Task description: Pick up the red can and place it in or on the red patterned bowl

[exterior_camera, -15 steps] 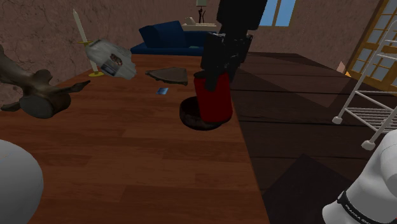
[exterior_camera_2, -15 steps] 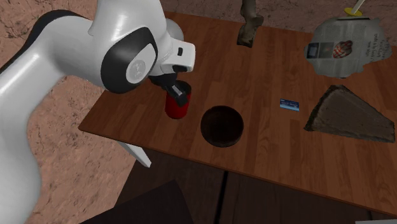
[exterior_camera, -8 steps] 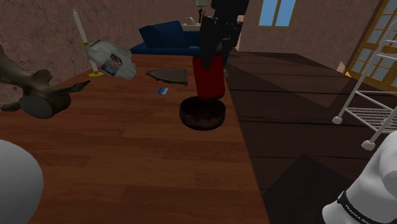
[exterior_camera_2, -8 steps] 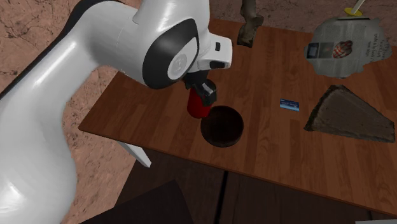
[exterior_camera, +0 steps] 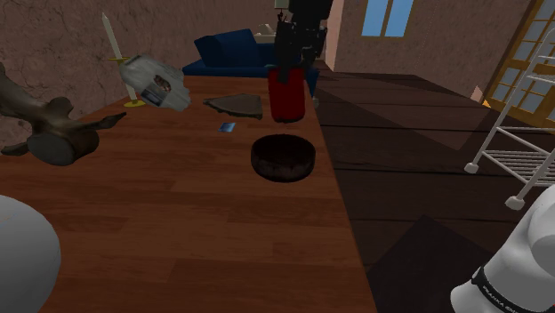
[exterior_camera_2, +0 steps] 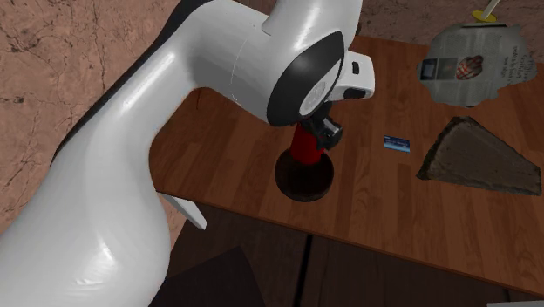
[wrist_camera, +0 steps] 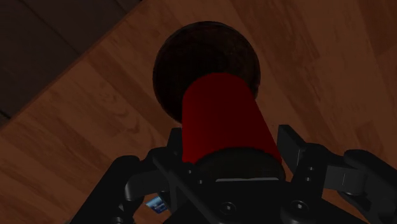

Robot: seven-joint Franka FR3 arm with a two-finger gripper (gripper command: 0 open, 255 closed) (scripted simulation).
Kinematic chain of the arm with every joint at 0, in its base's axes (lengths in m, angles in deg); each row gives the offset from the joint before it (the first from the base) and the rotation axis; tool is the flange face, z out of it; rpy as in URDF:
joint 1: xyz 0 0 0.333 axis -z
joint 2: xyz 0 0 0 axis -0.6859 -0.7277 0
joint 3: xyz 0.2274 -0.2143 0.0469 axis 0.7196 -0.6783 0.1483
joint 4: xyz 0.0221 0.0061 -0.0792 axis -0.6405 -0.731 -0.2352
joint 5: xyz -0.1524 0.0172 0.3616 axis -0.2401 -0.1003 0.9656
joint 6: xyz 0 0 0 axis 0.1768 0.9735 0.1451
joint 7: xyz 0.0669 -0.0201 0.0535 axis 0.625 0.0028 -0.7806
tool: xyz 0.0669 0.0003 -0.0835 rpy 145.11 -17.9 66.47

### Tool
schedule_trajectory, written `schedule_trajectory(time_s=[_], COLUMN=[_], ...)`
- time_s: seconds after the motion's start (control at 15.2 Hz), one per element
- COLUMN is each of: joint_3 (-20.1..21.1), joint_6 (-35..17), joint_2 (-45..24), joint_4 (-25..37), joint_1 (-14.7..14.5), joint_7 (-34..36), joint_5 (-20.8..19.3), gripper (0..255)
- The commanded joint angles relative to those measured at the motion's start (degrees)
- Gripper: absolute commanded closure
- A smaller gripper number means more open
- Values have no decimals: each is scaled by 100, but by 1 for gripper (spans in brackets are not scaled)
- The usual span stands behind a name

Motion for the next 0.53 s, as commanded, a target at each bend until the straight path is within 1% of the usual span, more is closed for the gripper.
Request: schedule_trajectory(time_s=[0.0,0.46], joint_3=[-24,-53], joint_6=[-167,-742], joint_2=[73,275], joint_4=[-229,-991], joint_1=[13,14], joint_7=[-51,-129], joint_5=[36,129], gripper=[255,255])
